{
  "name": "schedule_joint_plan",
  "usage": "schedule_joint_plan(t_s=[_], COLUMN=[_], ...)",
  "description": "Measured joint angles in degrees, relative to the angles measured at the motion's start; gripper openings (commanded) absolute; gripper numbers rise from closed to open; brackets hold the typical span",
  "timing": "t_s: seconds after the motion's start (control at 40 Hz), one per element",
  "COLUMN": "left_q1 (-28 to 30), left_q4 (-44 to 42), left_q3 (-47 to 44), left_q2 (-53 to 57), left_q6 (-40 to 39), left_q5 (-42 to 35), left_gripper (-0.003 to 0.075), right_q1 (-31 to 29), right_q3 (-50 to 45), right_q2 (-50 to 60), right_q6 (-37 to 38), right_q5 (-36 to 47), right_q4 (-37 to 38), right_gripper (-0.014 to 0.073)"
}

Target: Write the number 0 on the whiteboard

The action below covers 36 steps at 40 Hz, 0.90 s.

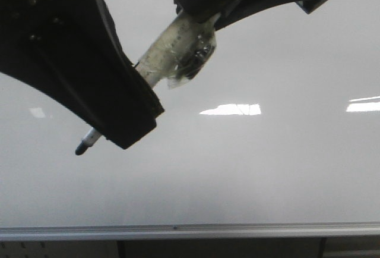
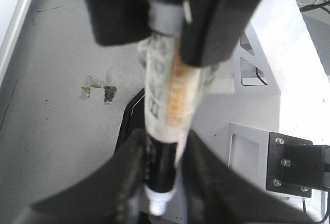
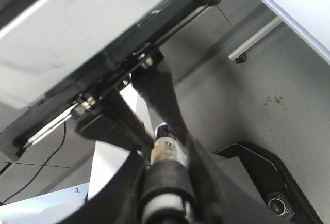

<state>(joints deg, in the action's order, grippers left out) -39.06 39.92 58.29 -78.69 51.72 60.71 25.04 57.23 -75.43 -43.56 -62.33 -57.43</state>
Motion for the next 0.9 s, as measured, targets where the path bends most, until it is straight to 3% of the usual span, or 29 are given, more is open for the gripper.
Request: schedule_joint_plan(t_s=[0.1, 0.175, 0.4, 0.599, 0.724, 0.899], left_q1=[-0.09, -0.09, -0.09, -0.09, -0.09, -0.09], left_q4=[0.24, 0.24, 0.32, 0.45, 0.45, 0.45], left_q3=[0.00, 0.00, 0.00, 0.00, 0.00, 0.00], left_q2=[0.09, 0.09, 0.09, 0.09, 0.09, 0.09], left_q6=[0.00, 0.00, 0.00, 0.00, 0.00, 0.00], left_q5=[-1.69, -2.54, -3.09, -3.09, -3.09, -3.09], left_gripper=[0.0587, 0.0644, 0.0639, 0.0638, 0.0558, 0.0287], right_q1=[0.00, 0.00, -0.11, -5.26, -10.68, -16.38], right_q3=[0.00, 0.00, 0.00, 1.00, 4.30, 10.67], right_q2=[0.00, 0.00, 0.00, 0.00, 0.00, 0.00], right_q6=[-0.14, -0.18, 0.87, 8.52, 14.01, 16.35], right_q5=[-1.08, -2.12, -5.38, -6.44, -5.21, 0.01], right_q4=[0.10, 0.35, 5.27, 17.41, 25.13, 29.88], right_gripper=[-0.0067, -0.0067, -0.0067, -0.0067, -0.0067, -0.0067])
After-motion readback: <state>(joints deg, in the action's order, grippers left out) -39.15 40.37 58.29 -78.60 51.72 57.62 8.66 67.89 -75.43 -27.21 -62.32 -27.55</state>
